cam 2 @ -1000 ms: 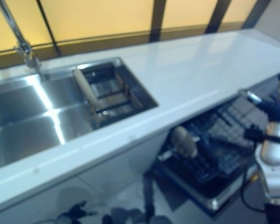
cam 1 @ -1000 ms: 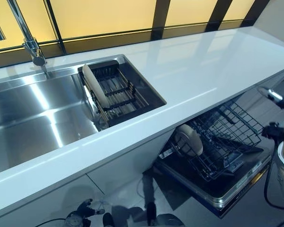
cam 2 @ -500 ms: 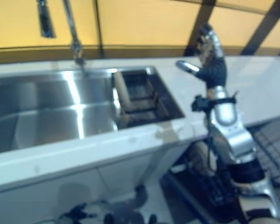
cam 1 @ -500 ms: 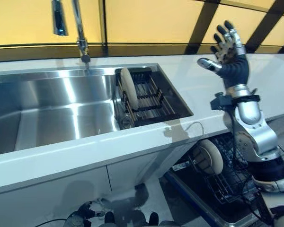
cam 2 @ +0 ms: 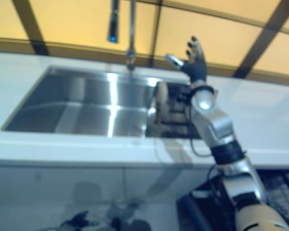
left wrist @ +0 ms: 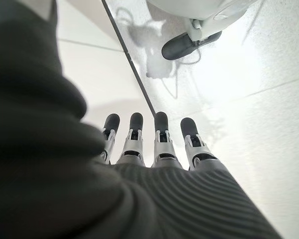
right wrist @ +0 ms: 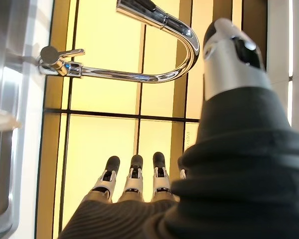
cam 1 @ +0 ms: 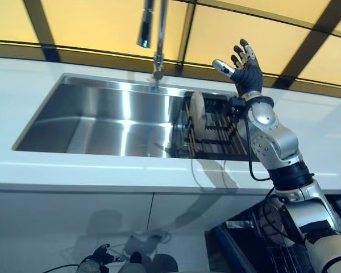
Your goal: Take plates into dishwasher
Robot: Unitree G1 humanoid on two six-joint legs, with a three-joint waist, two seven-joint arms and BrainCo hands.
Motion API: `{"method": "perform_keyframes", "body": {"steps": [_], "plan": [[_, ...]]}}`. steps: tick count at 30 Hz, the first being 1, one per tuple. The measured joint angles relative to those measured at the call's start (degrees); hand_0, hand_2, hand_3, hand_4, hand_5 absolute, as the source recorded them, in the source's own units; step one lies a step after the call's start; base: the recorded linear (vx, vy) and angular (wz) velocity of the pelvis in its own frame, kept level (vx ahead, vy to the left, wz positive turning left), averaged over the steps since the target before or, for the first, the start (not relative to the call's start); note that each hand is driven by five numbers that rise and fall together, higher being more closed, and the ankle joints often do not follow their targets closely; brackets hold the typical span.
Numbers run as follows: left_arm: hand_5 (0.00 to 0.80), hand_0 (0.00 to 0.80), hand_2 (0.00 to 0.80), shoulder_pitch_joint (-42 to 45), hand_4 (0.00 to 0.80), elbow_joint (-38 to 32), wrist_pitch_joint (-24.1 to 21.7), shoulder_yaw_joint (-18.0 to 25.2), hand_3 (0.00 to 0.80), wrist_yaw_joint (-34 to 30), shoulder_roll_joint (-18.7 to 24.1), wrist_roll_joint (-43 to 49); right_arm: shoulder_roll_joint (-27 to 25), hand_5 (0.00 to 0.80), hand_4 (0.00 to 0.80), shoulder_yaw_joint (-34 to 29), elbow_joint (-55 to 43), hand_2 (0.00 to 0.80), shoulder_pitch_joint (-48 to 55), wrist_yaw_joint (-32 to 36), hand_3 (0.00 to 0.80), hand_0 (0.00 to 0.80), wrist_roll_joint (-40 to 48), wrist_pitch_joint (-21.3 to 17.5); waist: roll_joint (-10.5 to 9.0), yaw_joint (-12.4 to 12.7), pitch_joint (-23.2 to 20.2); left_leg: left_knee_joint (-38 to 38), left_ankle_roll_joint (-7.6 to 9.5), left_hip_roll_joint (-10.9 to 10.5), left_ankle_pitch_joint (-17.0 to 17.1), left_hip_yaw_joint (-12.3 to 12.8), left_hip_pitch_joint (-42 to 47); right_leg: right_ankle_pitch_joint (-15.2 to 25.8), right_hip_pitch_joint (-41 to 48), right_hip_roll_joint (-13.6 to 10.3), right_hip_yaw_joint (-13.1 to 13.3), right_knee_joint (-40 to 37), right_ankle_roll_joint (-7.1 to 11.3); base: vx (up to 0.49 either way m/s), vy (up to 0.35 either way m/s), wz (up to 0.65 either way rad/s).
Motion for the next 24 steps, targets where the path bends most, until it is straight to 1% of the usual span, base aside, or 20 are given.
{"method": "perform_keyframes", "body": {"steps": [2, 6, 7, 10, 13, 18, 21, 24], "plan": [[0.0, 0.0, 0.0, 0.04, 0.0, 0.03, 0.05, 0.02, 0.0, 0.0, 0.02, 0.0, 0.53, 0.0, 0.0, 0.01, 1.38, 0.0, -1.36, -1.58, 0.0, 0.0, 0.6, 0.3, 0.01, 0.4, 0.0, 0.6, 0.1, -0.22, 0.05, -1.23, -0.83, 0.0, 0.19, -0.1, -1.25, 0.15, 0.0, 0.013, -0.017, 0.38], [0.0, 0.0, 0.0, 0.08, 0.0, 0.02, 0.11, 0.02, 0.0, 0.01, 0.07, 0.0, 1.79, 0.0, 0.0, 0.01, 3.83, 0.0, -2.26, -3.52, 0.0, 0.0, 2.34, 0.36, 0.17, 1.78, 0.12, 0.81, 0.32, -0.06, 0.2, -1.41, -0.77, -0.01, 0.71, -0.33, -2.27, 1.38, -0.02, 0.011, -0.004, 0.26], [0.0, 0.0, 0.0, 0.07, 0.0, 0.01, 0.13, 0.01, 0.0, 0.01, 0.09, -0.01, 2.38, 0.0, 0.0, 0.04, 4.29, 0.0, -2.52, -3.69, 0.0, 0.0, 2.59, 0.36, 0.22, 1.8, 0.15, 0.81, 0.48, -0.06, 0.32, -1.62, -0.8, -0.02, 0.75, -0.43, -2.44, 1.78, -0.03, 0.019, -0.001, 0.25], [0.0, 0.0, 0.0, 0.07, 0.0, -0.01, 0.2, -0.04, 0.0, 0.01, 0.09, -0.01, 2.85, 0.0, 0.0, 0.49, 5.91, 0.0, -3.95, -4.84, 0.0, 0.0, 2.64, 0.52, 0.49, 2.11, 0.33, 0.81, 0.82, -0.28, 0.58, -2.48, -0.83, -0.04, 0.9, -0.8, -2.46, 2.53, -0.03, 0.013, 0.003, 0.2], [0.0, 0.0, 0.0, 0.07, 0.0, -0.06, 0.28, -0.05, 0.0, 0.01, 0.1, -0.02, 2.86, 0.0, 0.0, 0.5, 8.25, 0.0, -5.38, -5.7, 0.0, 0.0, 2.56, 1.0, 0.56, 3.17, 0.38, 0.82, 0.97, -0.56, 0.7, -2.57, -0.83, -0.04, 0.95, -1.04, -2.54, 2.53, -0.03, 0.002, 0.002, 0.02], [0.0, 0.0, 0.0, 0.1, 0.0, -0.25, 1.16, -0.18, 0.0, 0.02, 0.11, -0.06, 2.84, 0.0, 0.0, 0.6, 13.53, 0.0, -6.88, -6.2, 0.0, 0.0, 2.31, 2.96, 0.53, 3.36, 0.38, 0.86, 1.03, -0.64, 0.75, -2.77, -0.93, -0.15, 1.02, -1.09, -3.06, 2.54, 0.12, 0.001, -0.001, 0.02], [0.0, 0.0, 0.0, 0.08, 0.0, -0.51, 1.17, -0.28, 0.0, 0.03, 0.1, -0.41, 2.53, 0.0, 0.0, 0.61, 16.55, 0.0, -8.22, -6.69, 0.0, 0.0, 0.38, 2.97, 0.46, 3.35, 0.4, 0.99, 1.01, -0.87, 0.77, -2.77, -1.1, -0.68, 1.02, -1.3, -3.88, 2.52, 0.84, 0.0, 0.0, 0.0], [0.0, 0.0, 0.0, -0.13, 0.0, -0.5, 1.17, -0.28, 0.0, 0.02, 0.11, -0.41, 0.66, 0.0, 0.0, 0.62, 16.88, 0.0, -10.41, -7.62, 0.0, 0.0, -4.73, 2.9, 0.04, 3.32, 0.74, 1.68, 0.93, -1.37, 0.81, -3.03, -1.88, -1.76, 1.01, -1.66, -4.6, 2.32, 1.25, 0.014, 0.003, 0.1]]}}
